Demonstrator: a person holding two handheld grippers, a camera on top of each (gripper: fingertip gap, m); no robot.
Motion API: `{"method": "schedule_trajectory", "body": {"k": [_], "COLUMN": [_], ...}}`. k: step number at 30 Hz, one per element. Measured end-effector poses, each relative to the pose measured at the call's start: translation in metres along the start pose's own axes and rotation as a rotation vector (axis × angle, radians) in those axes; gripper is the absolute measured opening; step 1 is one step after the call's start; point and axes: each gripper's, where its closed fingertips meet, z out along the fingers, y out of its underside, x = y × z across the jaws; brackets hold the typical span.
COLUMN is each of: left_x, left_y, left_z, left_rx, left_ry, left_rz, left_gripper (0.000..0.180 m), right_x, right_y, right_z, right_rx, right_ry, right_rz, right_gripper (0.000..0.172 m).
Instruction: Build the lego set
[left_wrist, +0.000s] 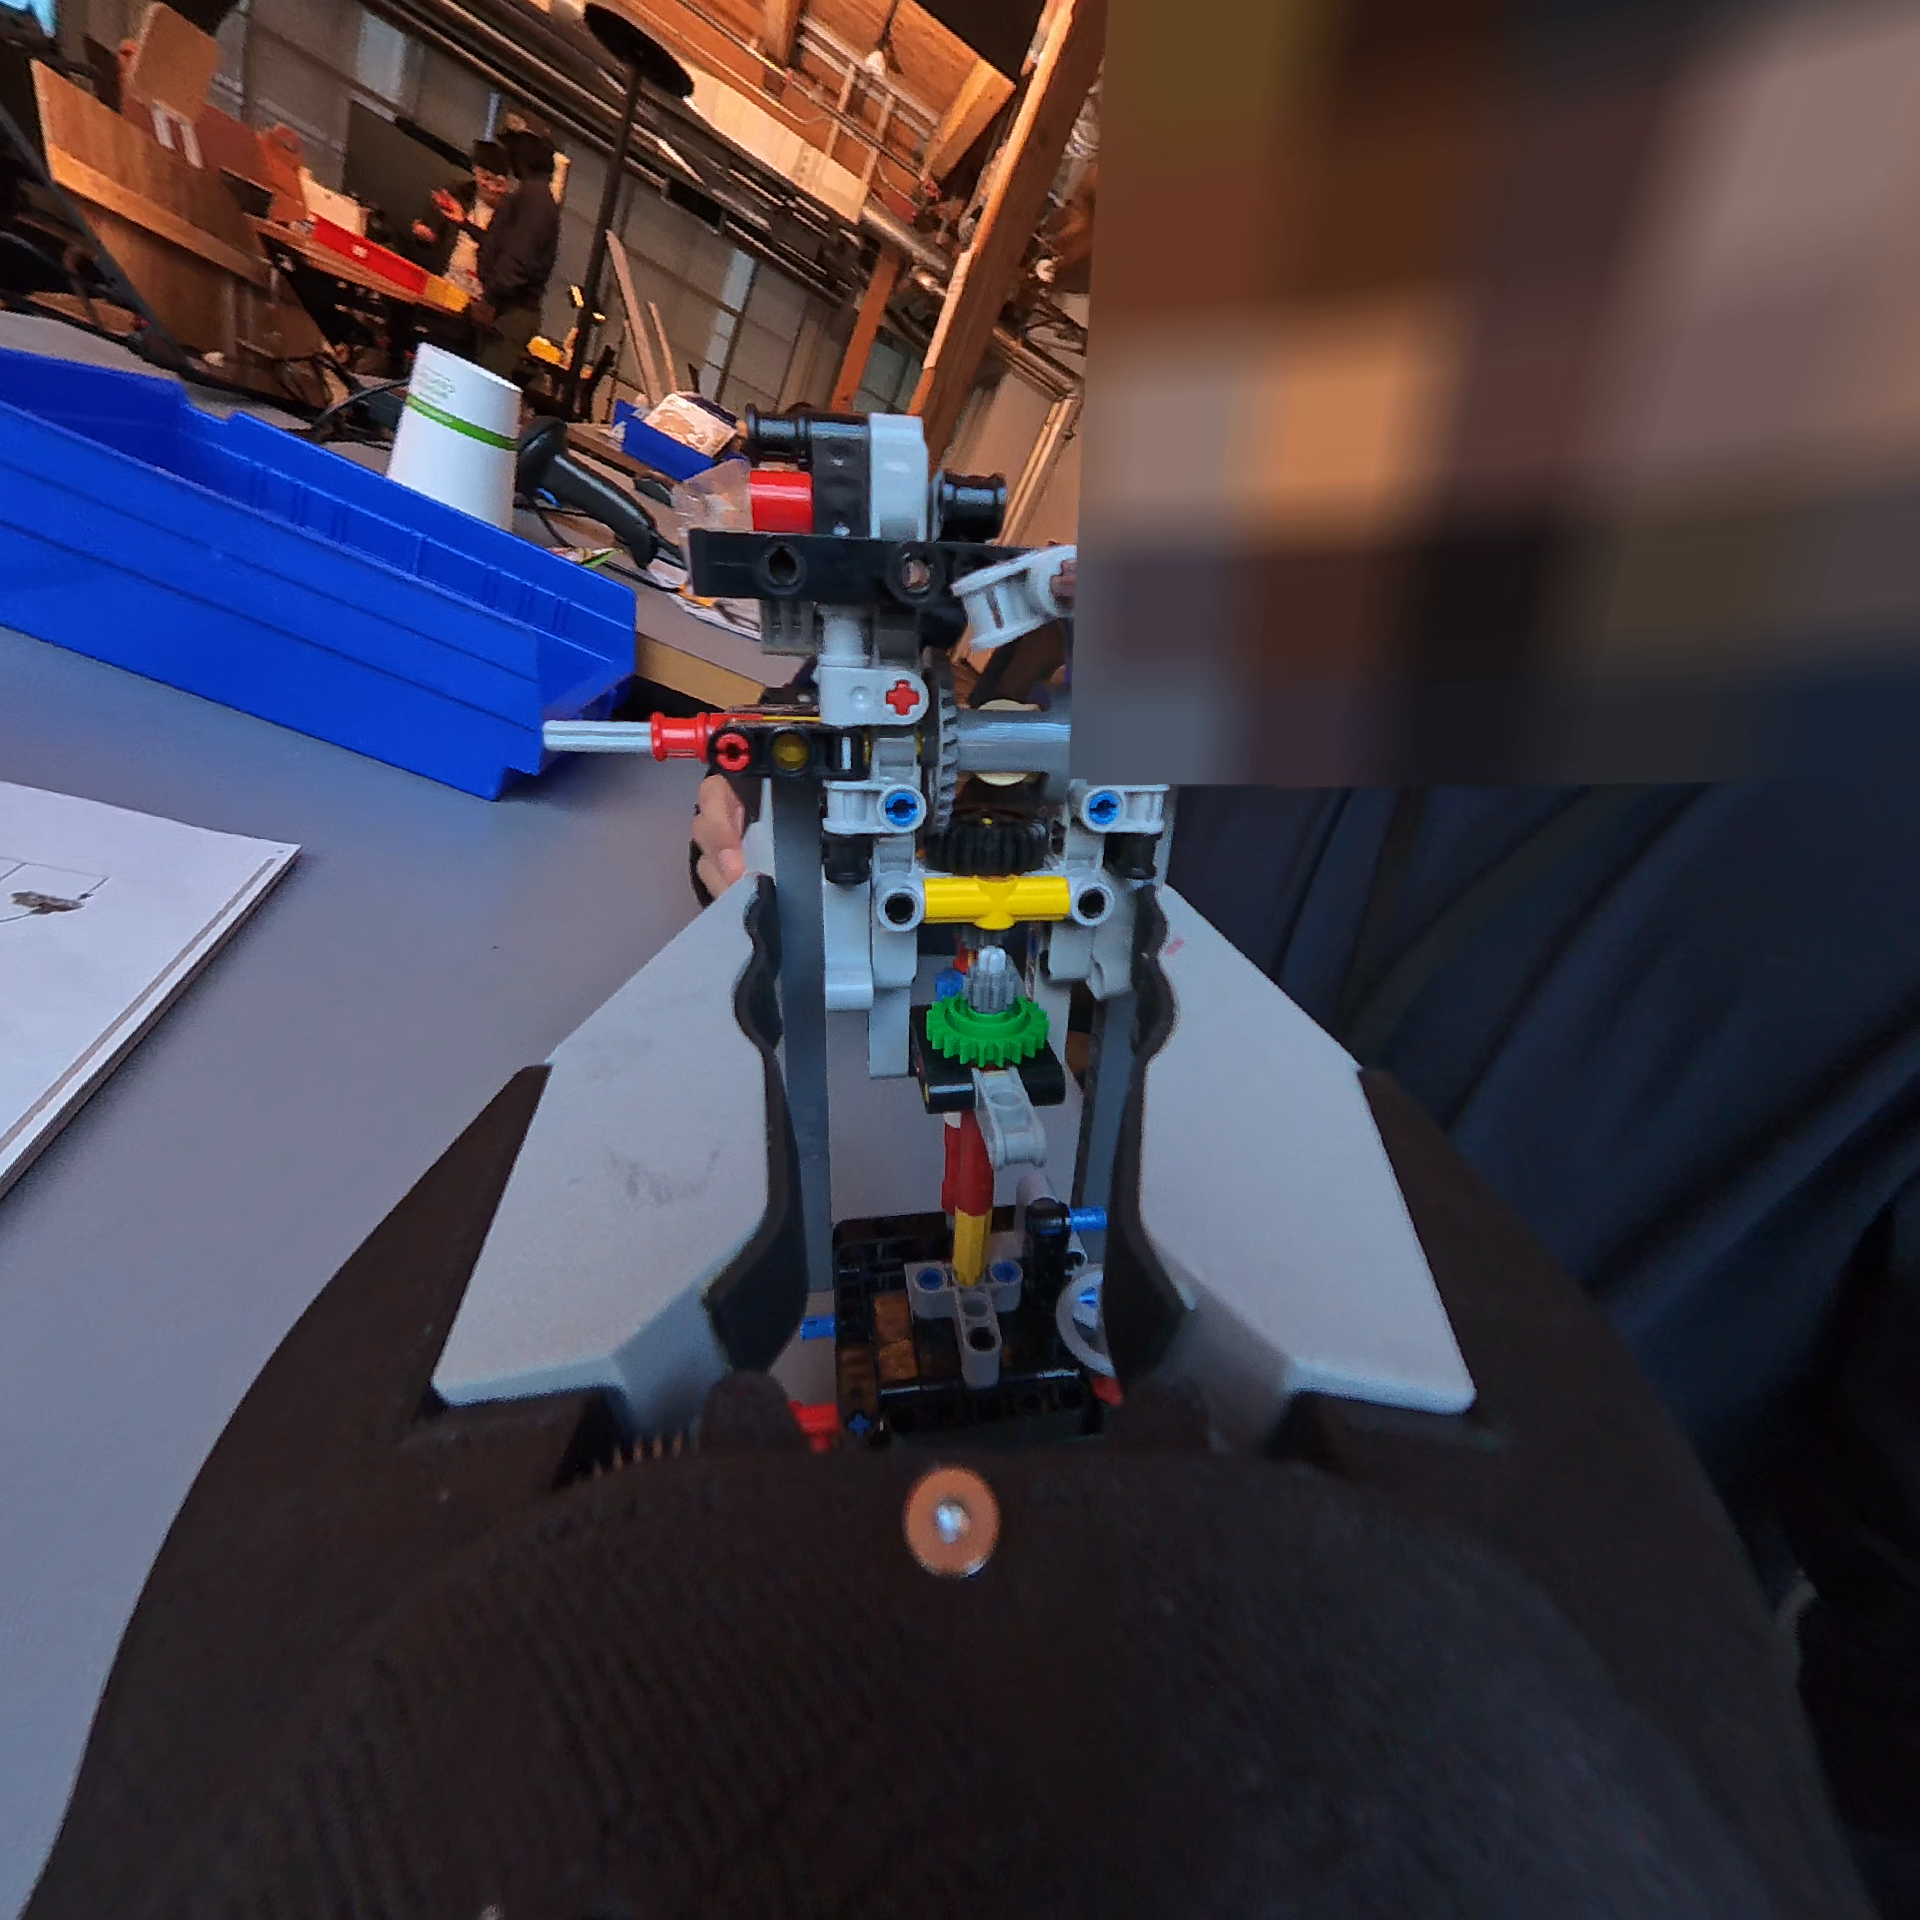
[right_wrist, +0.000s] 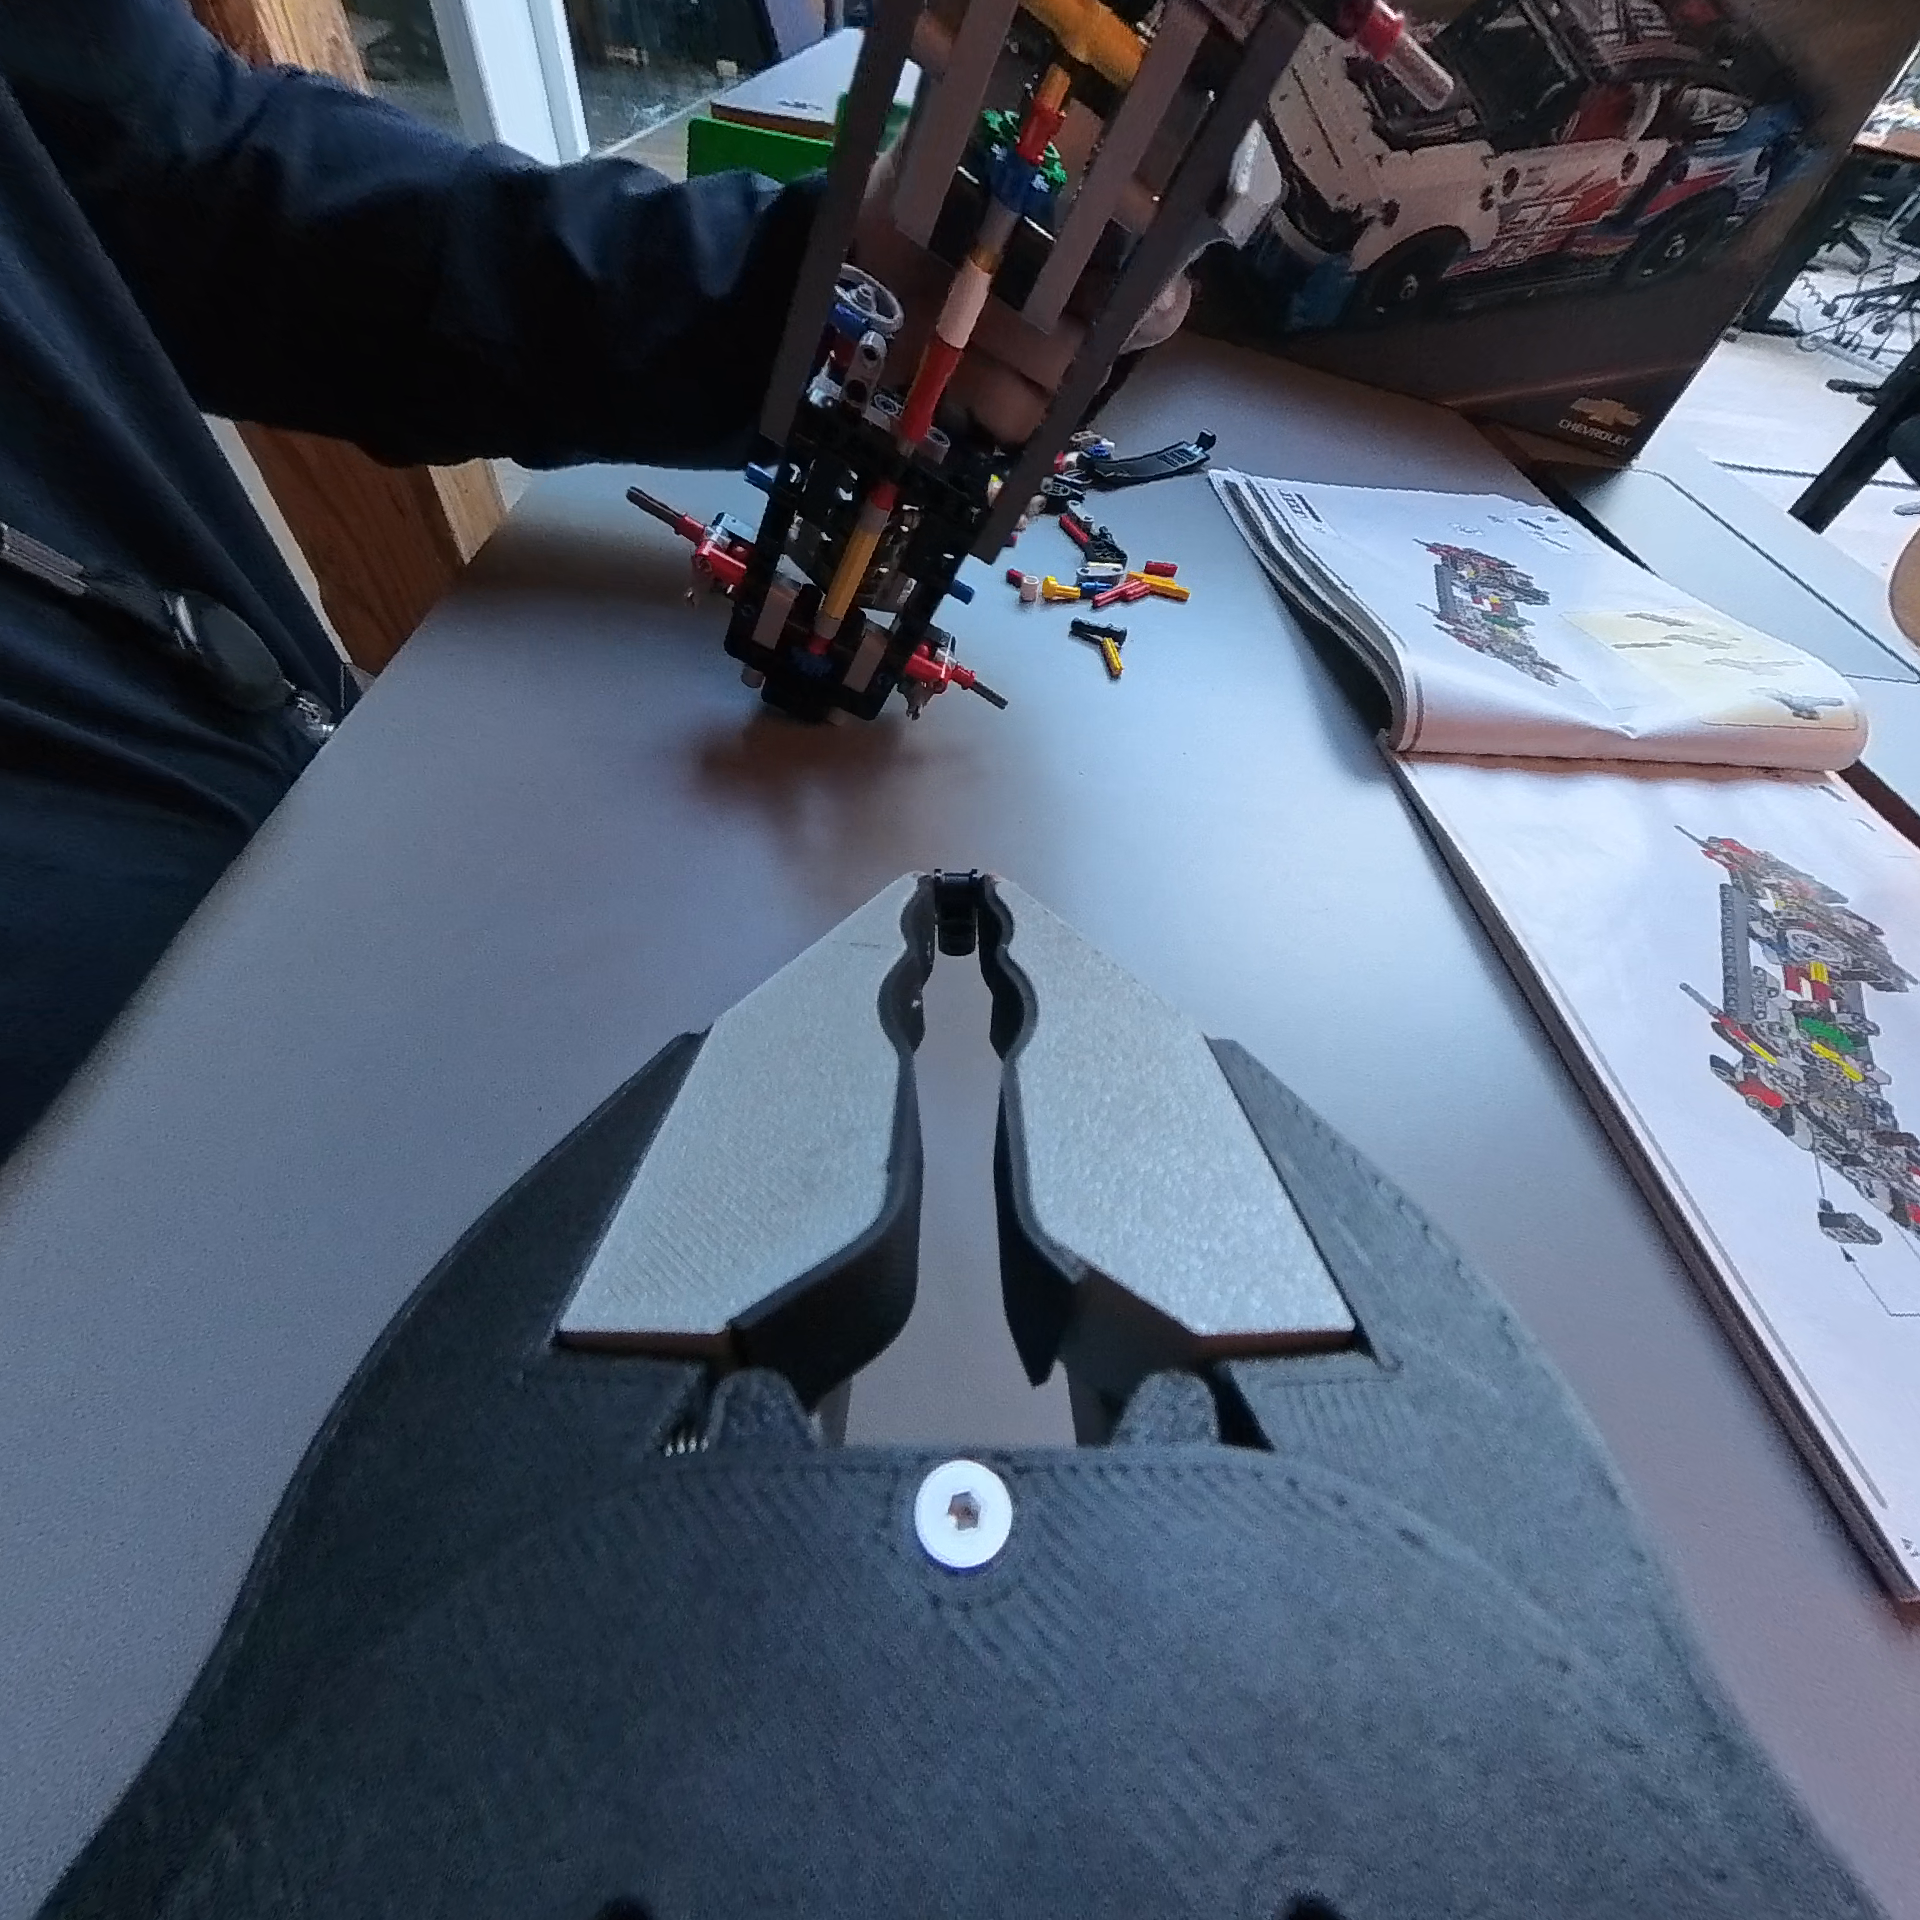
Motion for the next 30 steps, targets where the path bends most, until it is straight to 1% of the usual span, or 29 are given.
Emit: {"method": "schedule_trajectory", "body": {"k": [14,20,25,27,30], "left_x": [0.003,0.006,0.014,0.016,0.007], "left_y": [-0.001,-0.002,-0.012,-0.015,-0.013], "left_z": [0.005,0.008,0.008,0.007,0.006], "left_rx": [0.030,-0.005,-0.016,-0.020,-0.049], "left_ry": [0.122,0.146,0.159,0.149,0.065], "left_rz": [0.011,0.029,0.067,0.080,0.066], "left_gripper": [0.067,0.067,0.067,0.067,0.067], "right_x": [0.006,0.008,0.010,0.010,0.009], "right_y": [0.002,0.001,-0.001,-0.001,0.000], "right_z": [-0.002,-0.004,-0.005,-0.005,-0.005], "right_rx": [0.022,0.039,0.050,0.052,0.046], "right_ry": [-0.011,-0.019,-0.022,-0.020,-0.018], "right_rz": [0.061,0.088,0.102,0.101,0.095], "right_gripper": [0.005,0.005,0.005,0.005,0.005]}}
